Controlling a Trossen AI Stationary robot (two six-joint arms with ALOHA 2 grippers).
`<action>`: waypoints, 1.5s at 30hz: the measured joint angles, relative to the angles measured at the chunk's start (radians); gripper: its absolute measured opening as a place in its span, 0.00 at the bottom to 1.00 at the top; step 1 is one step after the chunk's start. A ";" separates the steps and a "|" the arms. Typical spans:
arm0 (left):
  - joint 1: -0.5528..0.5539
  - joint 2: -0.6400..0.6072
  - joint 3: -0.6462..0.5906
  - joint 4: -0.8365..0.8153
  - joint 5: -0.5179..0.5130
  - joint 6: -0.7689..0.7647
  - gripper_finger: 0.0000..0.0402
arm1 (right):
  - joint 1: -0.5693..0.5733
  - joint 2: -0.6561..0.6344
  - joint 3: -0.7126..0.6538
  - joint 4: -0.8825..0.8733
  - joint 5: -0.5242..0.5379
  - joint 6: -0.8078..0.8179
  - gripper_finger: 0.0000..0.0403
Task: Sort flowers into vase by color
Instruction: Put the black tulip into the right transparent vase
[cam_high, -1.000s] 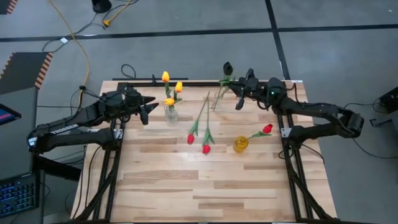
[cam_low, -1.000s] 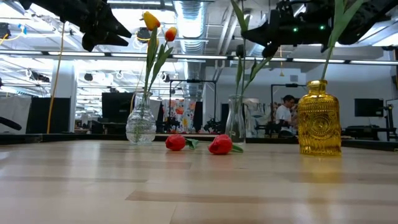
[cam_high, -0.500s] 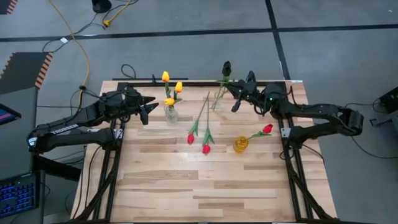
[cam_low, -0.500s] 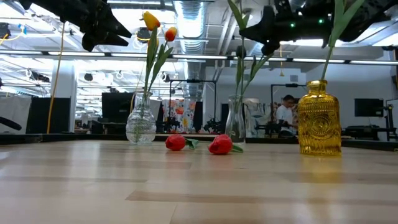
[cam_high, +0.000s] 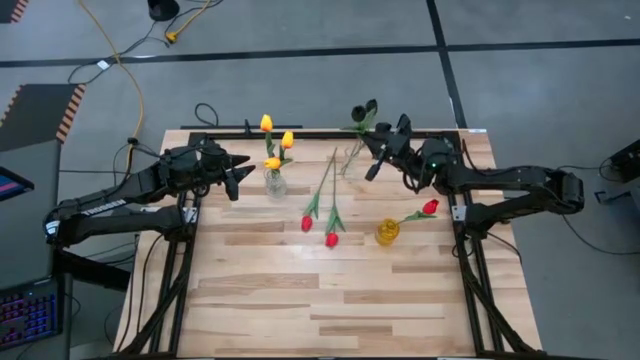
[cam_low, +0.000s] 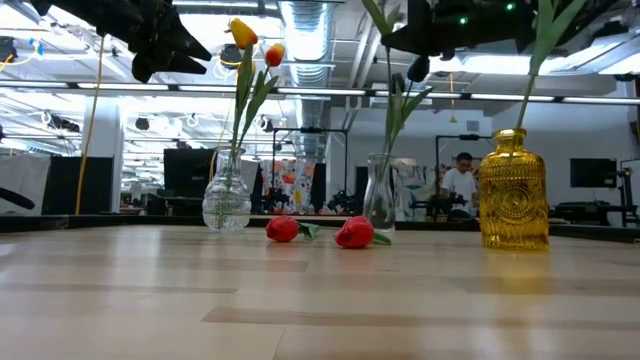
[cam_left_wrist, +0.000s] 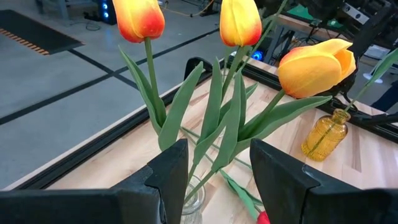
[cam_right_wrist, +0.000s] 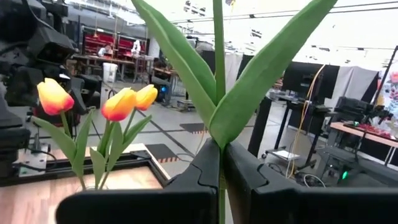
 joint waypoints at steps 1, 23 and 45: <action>0.000 0.000 0.000 0.000 0.000 0.000 0.40 | 0.000 0.000 0.004 -0.001 0.001 0.000 0.09; 0.000 0.000 0.000 -0.007 0.000 0.000 0.40 | 0.083 0.002 0.031 0.015 0.076 0.000 0.09; 0.000 0.000 0.000 -0.008 0.008 0.026 0.40 | 0.079 0.210 0.031 0.287 0.128 -0.061 0.09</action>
